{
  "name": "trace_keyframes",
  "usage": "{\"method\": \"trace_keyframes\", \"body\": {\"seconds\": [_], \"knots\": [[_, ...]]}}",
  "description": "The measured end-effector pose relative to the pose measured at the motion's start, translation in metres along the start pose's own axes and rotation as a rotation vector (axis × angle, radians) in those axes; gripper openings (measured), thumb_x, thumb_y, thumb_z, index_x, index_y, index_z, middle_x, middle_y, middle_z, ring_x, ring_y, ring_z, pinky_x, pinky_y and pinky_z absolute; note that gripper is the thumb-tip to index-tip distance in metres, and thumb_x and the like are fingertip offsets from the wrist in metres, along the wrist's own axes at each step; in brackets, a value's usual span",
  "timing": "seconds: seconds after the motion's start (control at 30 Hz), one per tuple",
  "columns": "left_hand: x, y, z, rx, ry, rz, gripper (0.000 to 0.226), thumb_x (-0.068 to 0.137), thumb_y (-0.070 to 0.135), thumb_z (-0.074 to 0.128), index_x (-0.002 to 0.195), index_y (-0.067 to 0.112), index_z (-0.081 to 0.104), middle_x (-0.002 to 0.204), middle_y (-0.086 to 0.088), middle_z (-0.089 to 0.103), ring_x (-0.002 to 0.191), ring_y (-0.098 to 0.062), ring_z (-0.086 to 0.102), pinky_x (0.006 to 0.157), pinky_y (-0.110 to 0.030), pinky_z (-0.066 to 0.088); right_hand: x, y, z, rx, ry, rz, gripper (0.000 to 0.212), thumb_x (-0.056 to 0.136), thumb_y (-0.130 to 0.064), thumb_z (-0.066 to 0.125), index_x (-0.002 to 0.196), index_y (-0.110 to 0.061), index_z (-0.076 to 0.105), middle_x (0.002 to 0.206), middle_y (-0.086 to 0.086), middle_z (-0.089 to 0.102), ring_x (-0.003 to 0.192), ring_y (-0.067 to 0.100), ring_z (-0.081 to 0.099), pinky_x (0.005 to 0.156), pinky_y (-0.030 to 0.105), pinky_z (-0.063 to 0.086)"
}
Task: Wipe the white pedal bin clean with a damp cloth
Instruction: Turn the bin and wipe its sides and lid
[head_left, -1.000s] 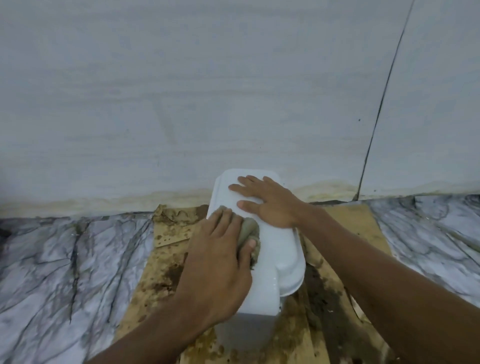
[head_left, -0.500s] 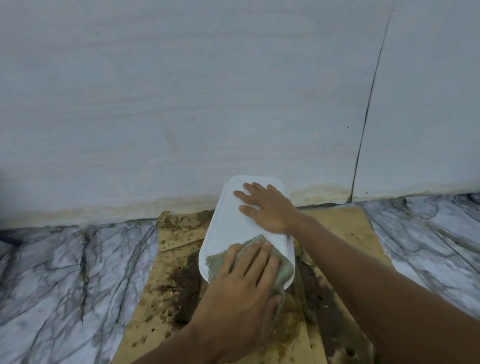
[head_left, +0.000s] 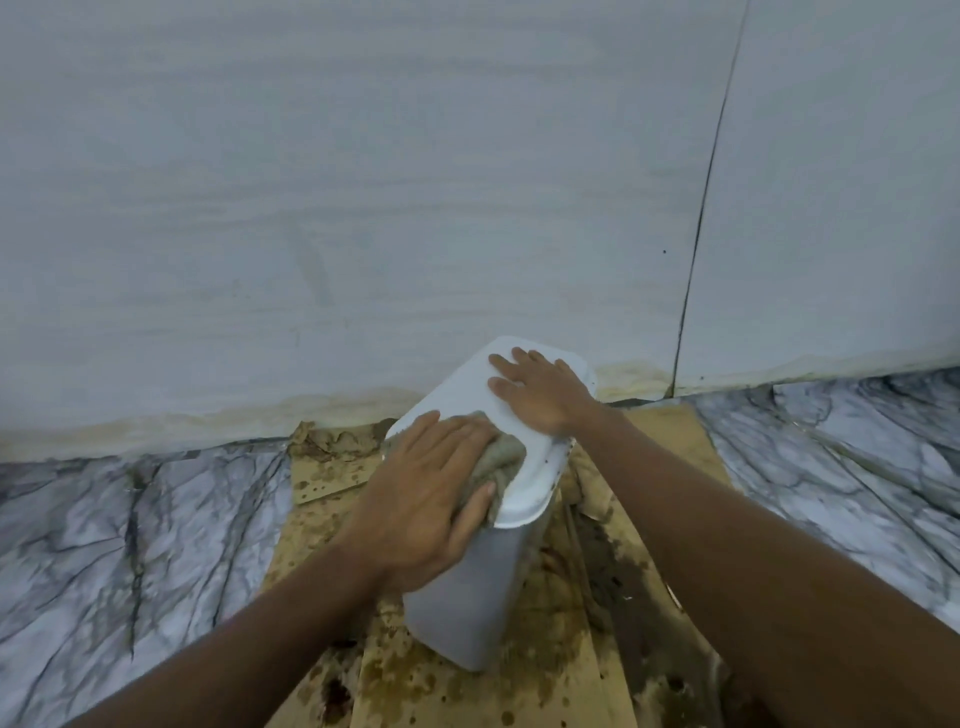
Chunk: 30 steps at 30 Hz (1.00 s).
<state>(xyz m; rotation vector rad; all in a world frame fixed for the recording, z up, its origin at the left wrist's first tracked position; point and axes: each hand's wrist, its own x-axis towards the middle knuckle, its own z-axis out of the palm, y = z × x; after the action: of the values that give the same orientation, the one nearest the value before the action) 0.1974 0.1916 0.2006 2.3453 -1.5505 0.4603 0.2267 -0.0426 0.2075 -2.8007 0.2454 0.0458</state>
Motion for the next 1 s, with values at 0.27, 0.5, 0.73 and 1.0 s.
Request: {"method": "trace_keyframes", "body": {"seconds": [0.27, 0.5, 0.73, 1.0], "knots": [[0.013, -0.044, -0.007, -0.07, 0.091, 0.013, 0.043, 0.099, 0.032, 0.048, 0.137, 0.014, 0.056, 0.137, 0.001, 0.057, 0.128, -0.019, 0.05, 0.116, -0.041, 0.03, 0.03, -0.008, -0.001, -0.012, -0.003, 0.065, 0.059, 0.103, -0.051, 0.016, 0.157, -0.028, 0.017, 0.167, 0.007, 0.011, 0.152, 0.029, 0.014, 0.121, 0.052, 0.011], [-0.029, -0.081, -0.007, -0.177, 0.156, -0.105, 0.047, 0.099, 0.035, 0.045, 0.139, 0.012, 0.054, 0.143, 0.001, 0.053, 0.137, -0.018, 0.044, 0.115, -0.053, 0.032, 0.016, -0.046, 0.011, -0.105, -0.005, 0.145, 0.071, 0.099, -0.063, 0.014, 0.158, -0.026, 0.01, 0.167, 0.009, 0.005, 0.152, 0.032, 0.008, 0.122, 0.054, 0.008], [-0.08, -0.088, -0.006, -0.238, 0.228, -0.208, 0.055, 0.1, 0.044, 0.044, 0.143, 0.01, 0.052, 0.151, 0.001, 0.048, 0.144, -0.018, 0.038, 0.117, -0.049, 0.031, -0.029, -0.094, 0.018, -0.234, -0.024, 0.21, 0.079, 0.099, -0.064, 0.015, 0.159, -0.014, -0.001, 0.166, 0.018, -0.004, 0.152, 0.039, 0.0, 0.121, 0.058, 0.008], [-0.059, -0.081, -0.005, -0.363, 0.222, -0.366, 0.053, 0.097, 0.05, 0.043, 0.146, 0.031, 0.045, 0.152, 0.015, 0.039, 0.14, 0.001, 0.031, 0.118, -0.032, 0.027, -0.065, -0.078, -0.003, -0.446, -0.02, 0.192, 0.082, 0.099, -0.062, 0.005, 0.153, -0.004, 0.028, 0.163, 0.012, 0.022, 0.154, 0.032, -0.007, 0.111, 0.076, -0.004]]}}
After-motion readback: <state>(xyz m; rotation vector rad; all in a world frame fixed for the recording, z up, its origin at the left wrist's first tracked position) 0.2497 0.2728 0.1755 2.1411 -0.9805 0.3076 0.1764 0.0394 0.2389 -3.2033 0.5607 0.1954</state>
